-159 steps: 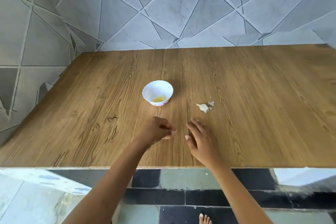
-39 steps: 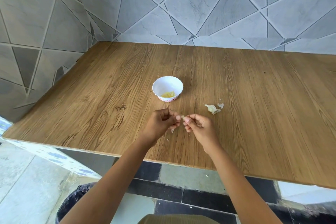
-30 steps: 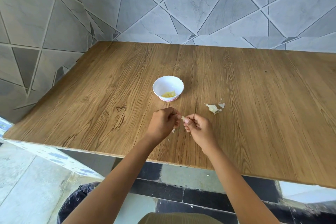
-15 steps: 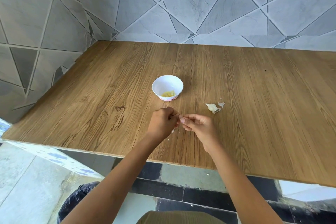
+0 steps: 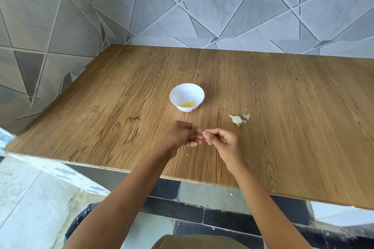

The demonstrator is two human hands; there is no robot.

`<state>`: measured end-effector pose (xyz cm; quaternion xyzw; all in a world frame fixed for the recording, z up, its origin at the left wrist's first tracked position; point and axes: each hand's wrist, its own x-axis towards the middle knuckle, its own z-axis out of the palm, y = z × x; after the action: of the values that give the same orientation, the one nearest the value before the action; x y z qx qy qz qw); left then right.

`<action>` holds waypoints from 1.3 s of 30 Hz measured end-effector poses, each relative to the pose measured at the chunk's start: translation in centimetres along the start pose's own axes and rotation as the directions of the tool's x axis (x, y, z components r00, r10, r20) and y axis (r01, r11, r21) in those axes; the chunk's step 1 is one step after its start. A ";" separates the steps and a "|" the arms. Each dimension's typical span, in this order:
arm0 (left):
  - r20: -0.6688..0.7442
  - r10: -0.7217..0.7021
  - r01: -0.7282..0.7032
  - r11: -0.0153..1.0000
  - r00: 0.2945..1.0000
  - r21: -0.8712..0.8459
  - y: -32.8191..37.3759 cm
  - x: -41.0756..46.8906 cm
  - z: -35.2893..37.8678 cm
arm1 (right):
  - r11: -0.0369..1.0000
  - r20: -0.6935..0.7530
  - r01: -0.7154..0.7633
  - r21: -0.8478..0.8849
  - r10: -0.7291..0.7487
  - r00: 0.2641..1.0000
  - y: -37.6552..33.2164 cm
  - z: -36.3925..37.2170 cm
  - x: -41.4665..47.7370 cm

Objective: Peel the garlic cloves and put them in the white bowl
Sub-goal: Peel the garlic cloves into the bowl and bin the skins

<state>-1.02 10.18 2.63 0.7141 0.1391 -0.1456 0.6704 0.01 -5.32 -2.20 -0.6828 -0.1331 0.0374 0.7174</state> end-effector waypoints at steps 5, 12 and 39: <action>0.017 -0.130 0.131 0.983 0.991 -0.127 -0.3 -0.1 0.3 | 0.943 -0.004 0.222 -0.250 -0.230 0.973 0.7 -0.6 -0.1; -0.177 0.307 -0.153 0.801 0.935 0.579 -1.9 0.8 -0.5 | 1.000 -0.076 -0.006 0.021 0.008 0.997 0.7 -0.6 0.0; -0.027 0.181 -0.181 0.983 0.983 0.017 -0.7 0.0 0.6 | 0.999 -0.126 0.030 0.032 -0.026 0.992 0.2 0.3 -0.2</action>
<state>-1.30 9.62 1.95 0.7306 0.0822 -0.0747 0.6737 -0.19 -5.10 -2.38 -0.6698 -0.0967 -0.0132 0.7361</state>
